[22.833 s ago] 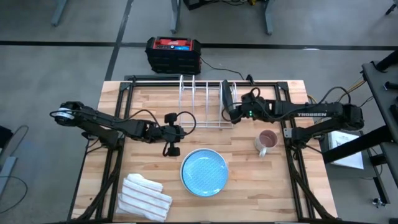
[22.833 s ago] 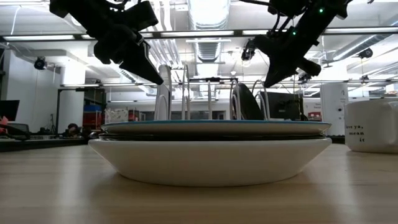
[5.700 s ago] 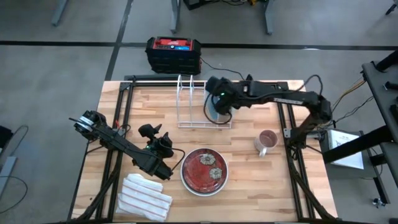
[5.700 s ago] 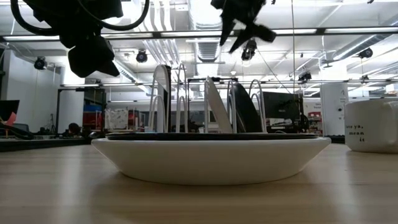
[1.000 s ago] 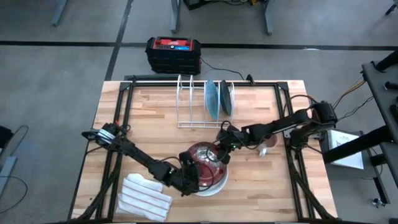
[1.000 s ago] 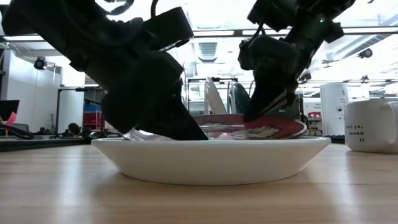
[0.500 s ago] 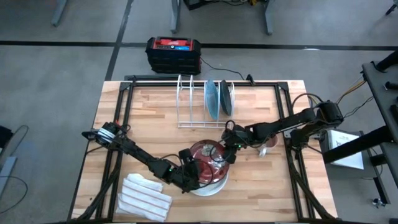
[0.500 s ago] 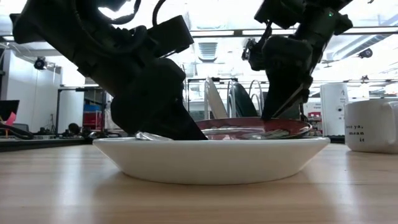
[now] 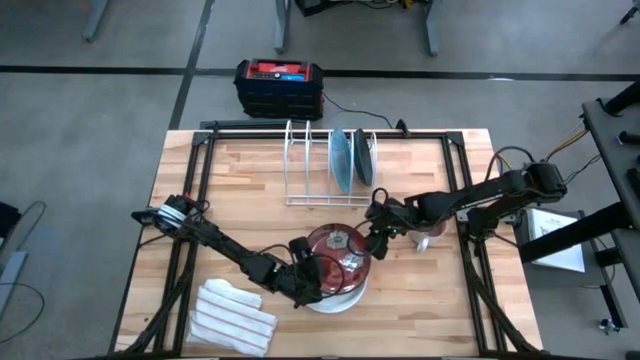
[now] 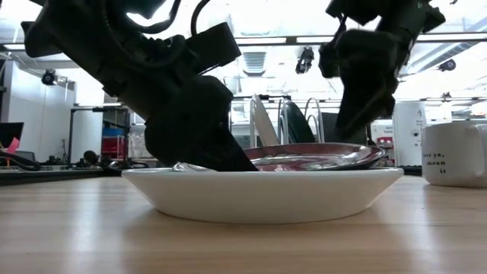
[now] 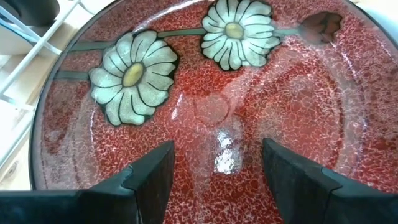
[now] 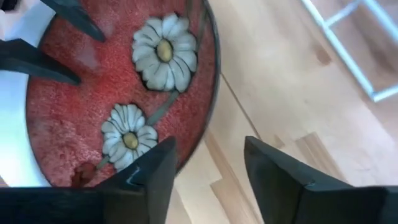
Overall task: Sort dishes
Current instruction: Put the red plate in the dish rack
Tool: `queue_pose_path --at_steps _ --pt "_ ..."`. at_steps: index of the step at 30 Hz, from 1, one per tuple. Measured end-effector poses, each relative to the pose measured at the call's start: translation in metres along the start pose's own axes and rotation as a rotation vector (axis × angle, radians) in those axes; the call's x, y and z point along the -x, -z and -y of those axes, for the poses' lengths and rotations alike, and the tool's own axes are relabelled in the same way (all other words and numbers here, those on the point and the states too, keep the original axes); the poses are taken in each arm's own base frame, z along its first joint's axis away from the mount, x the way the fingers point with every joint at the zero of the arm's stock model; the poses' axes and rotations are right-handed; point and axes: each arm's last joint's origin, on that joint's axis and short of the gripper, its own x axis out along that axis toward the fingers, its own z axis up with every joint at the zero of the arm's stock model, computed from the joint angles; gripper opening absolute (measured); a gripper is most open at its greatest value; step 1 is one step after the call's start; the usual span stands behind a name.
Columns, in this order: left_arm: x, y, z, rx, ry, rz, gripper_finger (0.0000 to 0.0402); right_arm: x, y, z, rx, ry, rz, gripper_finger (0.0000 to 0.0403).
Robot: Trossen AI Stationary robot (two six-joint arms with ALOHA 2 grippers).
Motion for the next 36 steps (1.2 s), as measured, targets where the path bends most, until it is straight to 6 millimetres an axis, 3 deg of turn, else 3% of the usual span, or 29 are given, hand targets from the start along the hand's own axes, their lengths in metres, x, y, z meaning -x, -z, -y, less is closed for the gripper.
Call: queue_pose_path --at_steps 10,20,28,36 --pt "-0.002 -0.001 -0.002 0.005 -0.001 0.009 0.0231 -0.029 0.009 0.003 -0.029 -0.074 0.005 0.0250" --pt "-0.002 -0.002 -0.002 0.013 0.000 0.016 0.0231 -0.067 0.007 -0.004 -0.030 -0.183 0.020 0.0246" --pt "-0.002 -0.003 -0.001 0.018 0.006 0.030 0.0231 -0.070 0.005 -0.002 -0.009 -0.189 0.028 0.0196" --pt "-0.002 -0.004 -0.001 0.009 -0.003 0.043 0.0231 -0.059 -0.001 -0.005 0.006 -0.207 0.081 0.0079"
